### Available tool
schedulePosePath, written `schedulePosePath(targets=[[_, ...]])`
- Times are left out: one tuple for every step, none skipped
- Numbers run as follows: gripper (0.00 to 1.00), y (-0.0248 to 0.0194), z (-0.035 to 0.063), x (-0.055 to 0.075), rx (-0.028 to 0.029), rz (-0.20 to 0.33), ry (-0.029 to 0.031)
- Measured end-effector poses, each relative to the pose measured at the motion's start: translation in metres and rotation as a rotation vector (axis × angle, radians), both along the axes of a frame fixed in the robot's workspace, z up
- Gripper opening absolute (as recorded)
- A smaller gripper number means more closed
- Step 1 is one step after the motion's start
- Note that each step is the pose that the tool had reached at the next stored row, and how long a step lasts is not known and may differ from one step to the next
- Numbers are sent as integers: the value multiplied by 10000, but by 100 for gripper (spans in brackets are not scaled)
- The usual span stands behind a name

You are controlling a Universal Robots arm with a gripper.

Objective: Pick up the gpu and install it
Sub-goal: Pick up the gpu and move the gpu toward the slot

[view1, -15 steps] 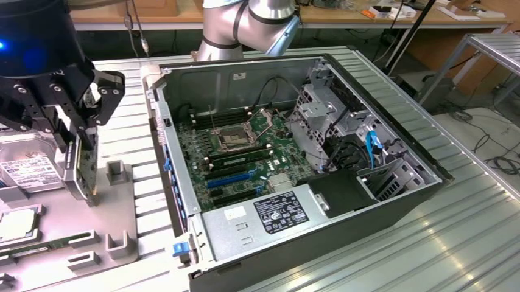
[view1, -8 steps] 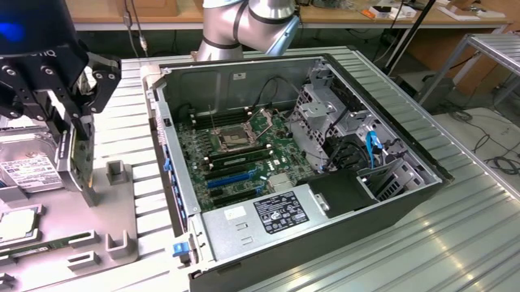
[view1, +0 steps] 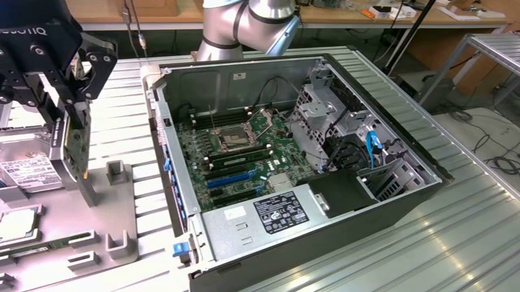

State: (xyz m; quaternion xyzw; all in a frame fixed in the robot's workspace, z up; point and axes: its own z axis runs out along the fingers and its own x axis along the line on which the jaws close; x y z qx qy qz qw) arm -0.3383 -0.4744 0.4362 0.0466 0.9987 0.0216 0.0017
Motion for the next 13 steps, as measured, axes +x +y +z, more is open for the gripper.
schedulePosePath(targets=[[27,0,-1,0,1,0,-2],[27,0,-1,0,1,0,-1],[27,0,0,1,1,1,-1],[27,0,2,14,-2,2,2],[27,0,0,26,1,0,-1],[27,0,-1,35,1,0,-1],[27,0,0,37,0,-1,-1],[27,0,0,37,0,-1,0],[27,0,1,38,0,0,0],[27,0,0,38,0,0,-1],[27,0,0,38,0,0,-1],[27,0,0,39,0,1,0],[27,0,0,38,0,0,0]])
